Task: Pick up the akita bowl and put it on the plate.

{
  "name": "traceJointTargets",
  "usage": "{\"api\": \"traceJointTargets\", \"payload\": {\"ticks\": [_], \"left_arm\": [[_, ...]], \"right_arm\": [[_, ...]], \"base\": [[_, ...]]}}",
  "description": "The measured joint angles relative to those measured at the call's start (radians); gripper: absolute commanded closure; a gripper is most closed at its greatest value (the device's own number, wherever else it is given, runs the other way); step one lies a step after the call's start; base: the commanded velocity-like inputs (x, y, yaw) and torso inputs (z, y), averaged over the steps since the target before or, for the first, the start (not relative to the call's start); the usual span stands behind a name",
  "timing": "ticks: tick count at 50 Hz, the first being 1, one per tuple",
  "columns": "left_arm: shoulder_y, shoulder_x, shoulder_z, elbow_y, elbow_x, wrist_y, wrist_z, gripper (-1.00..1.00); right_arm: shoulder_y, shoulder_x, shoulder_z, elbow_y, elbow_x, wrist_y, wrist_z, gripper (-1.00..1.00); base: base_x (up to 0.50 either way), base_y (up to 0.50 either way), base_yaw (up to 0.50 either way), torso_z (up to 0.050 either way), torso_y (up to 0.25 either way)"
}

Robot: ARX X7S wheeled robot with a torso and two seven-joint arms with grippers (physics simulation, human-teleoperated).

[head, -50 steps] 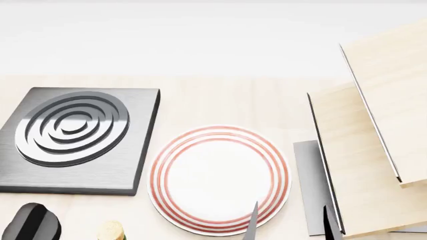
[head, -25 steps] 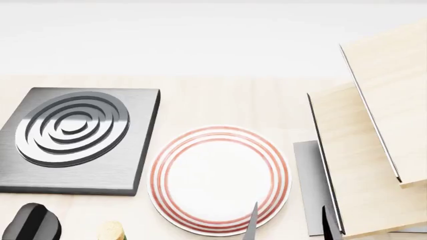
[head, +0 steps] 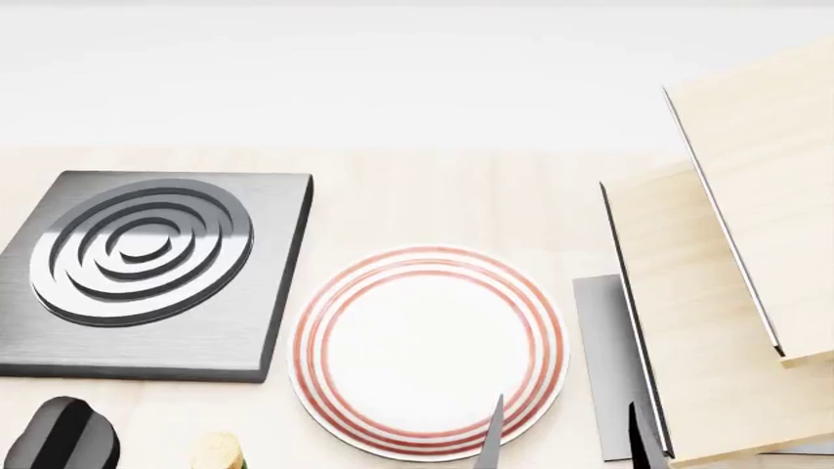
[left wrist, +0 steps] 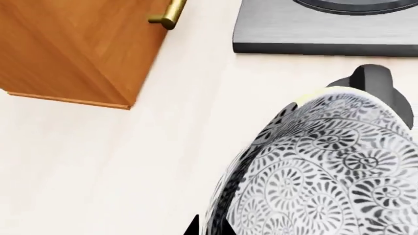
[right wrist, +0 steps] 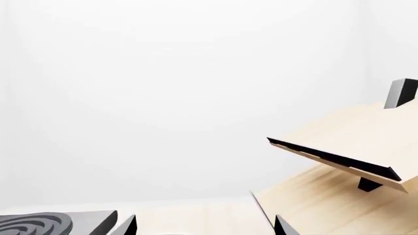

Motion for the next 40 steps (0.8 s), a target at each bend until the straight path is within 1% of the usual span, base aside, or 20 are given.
{"api": "traceJointTargets", "payload": {"ticks": [11,22,29,40], "left_arm": [[0.041,0.033,-0.161,0.091,0.018,0.009,0.001,1.00],[0.027,0.067,-0.275,0.166,0.033,0.045,0.026,1.00],[-0.005,0.081,-0.309,0.190,0.037,0.080,0.036,1.00],[-0.084,0.096,-0.309,0.196,0.049,0.153,0.046,1.00]], "right_arm": [[0.005,0.001,-0.002,0.005,0.003,0.001,0.002,-1.00],[0.006,0.003,-0.005,0.006,0.004,0.001,0.003,-1.00],[0.006,0.005,-0.007,0.008,0.005,-0.001,0.003,-1.00],[0.008,0.005,-0.011,0.016,0.007,-0.007,0.003,-1.00]], "base": [[0.00,0.00,0.00,0.000,0.000],[0.00,0.00,0.00,0.000,0.000],[0.00,0.00,0.00,0.000,0.000],[0.00,0.00,0.00,0.000,0.000]]}}
